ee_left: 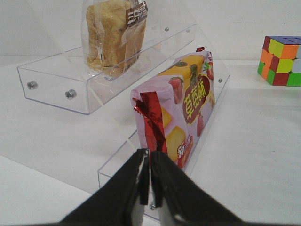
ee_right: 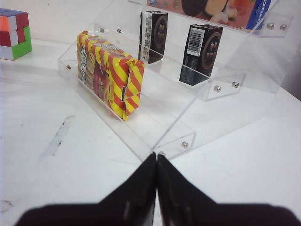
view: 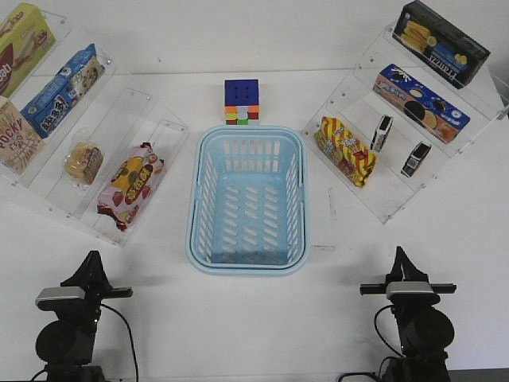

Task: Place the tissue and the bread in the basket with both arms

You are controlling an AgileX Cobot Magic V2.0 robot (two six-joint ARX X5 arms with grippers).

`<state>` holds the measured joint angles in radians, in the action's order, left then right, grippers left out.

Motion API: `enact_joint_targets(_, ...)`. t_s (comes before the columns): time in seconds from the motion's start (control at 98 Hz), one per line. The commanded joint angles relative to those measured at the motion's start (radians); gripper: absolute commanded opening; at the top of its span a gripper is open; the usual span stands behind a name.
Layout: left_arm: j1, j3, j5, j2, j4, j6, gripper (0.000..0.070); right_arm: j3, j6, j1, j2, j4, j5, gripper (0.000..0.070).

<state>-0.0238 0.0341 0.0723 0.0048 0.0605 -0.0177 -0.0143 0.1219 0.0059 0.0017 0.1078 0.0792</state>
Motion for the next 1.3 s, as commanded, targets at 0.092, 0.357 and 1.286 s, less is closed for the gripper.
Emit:
enact_joint_targets(0.092, 0.001, -0.020, -0.003, -0.002, 0.016, -0.002, 0.0001, 0.002, -0.018, 0.000, -0.001, -0.010, 0.000, 0.0000)
enact_joint_targets(0.357, 0.001, -0.020, -0.003, -0.002, 0.016, -0.002, 0.0001, 0.002, -0.018, 0.000, -0.001, -0.010, 0.000, 0.0000)
enact_joint_targets(1.286, 0.001, -0.020, -0.003, -0.002, 0.016, -0.002, 0.0001, -0.296, -0.491, -0.001, 0.191, 0.113, 0.038, 0.0000)
